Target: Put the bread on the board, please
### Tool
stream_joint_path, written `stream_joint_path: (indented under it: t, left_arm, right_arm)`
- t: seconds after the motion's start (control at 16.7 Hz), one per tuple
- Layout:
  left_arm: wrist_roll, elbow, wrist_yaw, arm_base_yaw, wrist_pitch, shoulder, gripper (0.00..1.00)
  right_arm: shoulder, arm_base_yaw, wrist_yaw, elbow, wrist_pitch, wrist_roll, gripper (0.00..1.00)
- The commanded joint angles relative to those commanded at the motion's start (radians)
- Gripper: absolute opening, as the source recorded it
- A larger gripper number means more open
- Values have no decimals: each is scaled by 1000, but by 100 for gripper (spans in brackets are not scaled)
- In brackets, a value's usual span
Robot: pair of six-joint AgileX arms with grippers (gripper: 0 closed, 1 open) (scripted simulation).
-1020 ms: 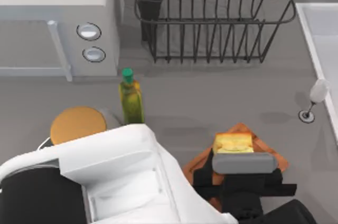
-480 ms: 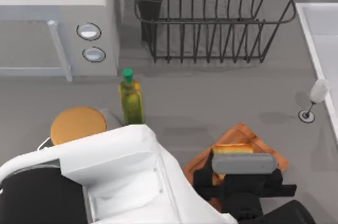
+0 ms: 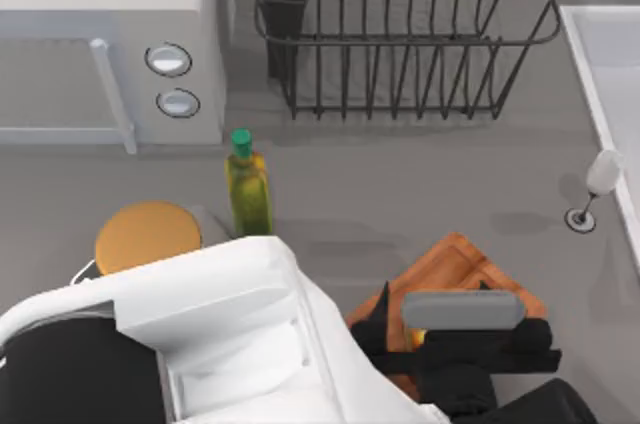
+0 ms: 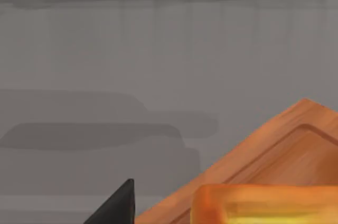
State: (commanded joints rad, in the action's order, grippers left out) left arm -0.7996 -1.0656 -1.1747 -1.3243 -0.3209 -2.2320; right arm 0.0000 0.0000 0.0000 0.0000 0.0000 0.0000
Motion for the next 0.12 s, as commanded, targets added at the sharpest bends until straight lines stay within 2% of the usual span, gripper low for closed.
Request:
stream_joint_path:
  t: [0.12]
  left_arm:
    - [0,0,0,0,0,0,100]
  right_arm:
    - [0,0,0,0,0,0,100]
